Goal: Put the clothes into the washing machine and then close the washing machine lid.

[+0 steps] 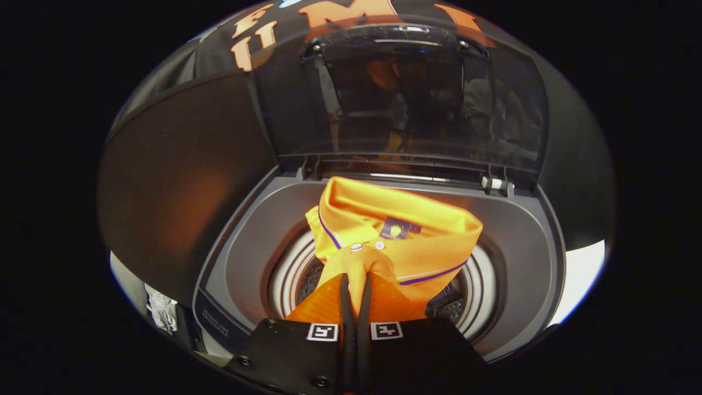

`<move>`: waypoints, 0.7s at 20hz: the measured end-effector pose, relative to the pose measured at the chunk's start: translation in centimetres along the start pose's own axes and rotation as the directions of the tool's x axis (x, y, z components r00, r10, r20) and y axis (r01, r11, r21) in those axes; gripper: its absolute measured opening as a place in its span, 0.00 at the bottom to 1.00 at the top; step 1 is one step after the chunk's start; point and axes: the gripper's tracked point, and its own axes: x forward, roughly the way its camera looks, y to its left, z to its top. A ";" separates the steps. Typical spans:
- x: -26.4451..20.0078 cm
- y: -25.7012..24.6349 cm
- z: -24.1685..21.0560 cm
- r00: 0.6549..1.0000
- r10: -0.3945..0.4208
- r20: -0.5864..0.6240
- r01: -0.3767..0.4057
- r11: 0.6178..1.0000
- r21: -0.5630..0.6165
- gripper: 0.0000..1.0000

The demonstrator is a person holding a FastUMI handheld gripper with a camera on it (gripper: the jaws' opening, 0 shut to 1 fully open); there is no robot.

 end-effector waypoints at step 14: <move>-2.5 -1.0 2.4 0.996 -0.069 0.059 0.068 0.998 0.010 0.99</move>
